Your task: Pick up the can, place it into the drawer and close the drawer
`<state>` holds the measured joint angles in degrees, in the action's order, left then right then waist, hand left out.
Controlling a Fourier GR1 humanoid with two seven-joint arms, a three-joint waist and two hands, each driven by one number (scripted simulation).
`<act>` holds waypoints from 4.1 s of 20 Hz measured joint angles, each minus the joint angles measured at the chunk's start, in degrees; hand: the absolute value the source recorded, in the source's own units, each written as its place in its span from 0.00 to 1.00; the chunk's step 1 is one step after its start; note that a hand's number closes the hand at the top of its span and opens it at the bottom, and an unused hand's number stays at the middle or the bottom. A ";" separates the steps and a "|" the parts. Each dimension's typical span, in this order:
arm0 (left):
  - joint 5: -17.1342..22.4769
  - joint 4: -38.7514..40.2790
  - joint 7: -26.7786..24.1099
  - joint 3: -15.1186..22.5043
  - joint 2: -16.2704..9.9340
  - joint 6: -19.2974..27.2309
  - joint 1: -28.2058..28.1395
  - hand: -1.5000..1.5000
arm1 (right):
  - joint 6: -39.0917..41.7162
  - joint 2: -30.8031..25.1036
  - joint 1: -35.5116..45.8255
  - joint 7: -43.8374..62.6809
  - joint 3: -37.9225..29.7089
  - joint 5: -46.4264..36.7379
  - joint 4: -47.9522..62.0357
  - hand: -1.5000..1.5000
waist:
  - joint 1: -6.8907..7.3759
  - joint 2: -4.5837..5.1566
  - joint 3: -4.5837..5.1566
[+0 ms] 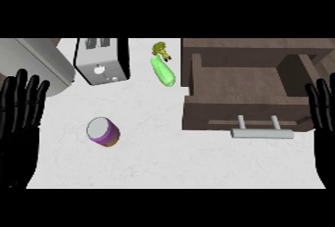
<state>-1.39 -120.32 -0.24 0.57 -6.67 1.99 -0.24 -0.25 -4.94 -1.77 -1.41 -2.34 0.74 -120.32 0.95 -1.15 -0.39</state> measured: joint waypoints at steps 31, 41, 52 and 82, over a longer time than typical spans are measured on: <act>-21.81 1.47 26.14 11.25 6.65 40.50 -8.42 0.00 | -0.47 0.11 -4.41 11.27 -4.86 2.24 1.25 0.00 | -1.04 1.13 0.39; -13.93 15.99 14.95 14.40 6.66 48.61 -7.58 0.00 | 1.36 0.10 -6.73 10.39 -6.84 3.66 -1.11 0.00 | -1.13 1.12 0.43; 2.46 30.60 -4.00 12.35 6.66 51.75 -7.10 0.00 | 3.47 0.29 -9.34 10.58 -8.84 4.65 -3.73 0.00 | -1.11 1.12 0.42; 28.97 73.23 -36.87 -6.08 4.90 33.67 9.47 0.00 | 5.76 0.07 -5.48 17.39 -13.31 5.84 -6.82 0.00 | -1.18 1.16 0.41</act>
<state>27.58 -47.09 -37.11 -5.52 -1.77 35.66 9.23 5.51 -4.87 -7.25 15.98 -15.66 6.57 -127.14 -0.23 0.02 0.02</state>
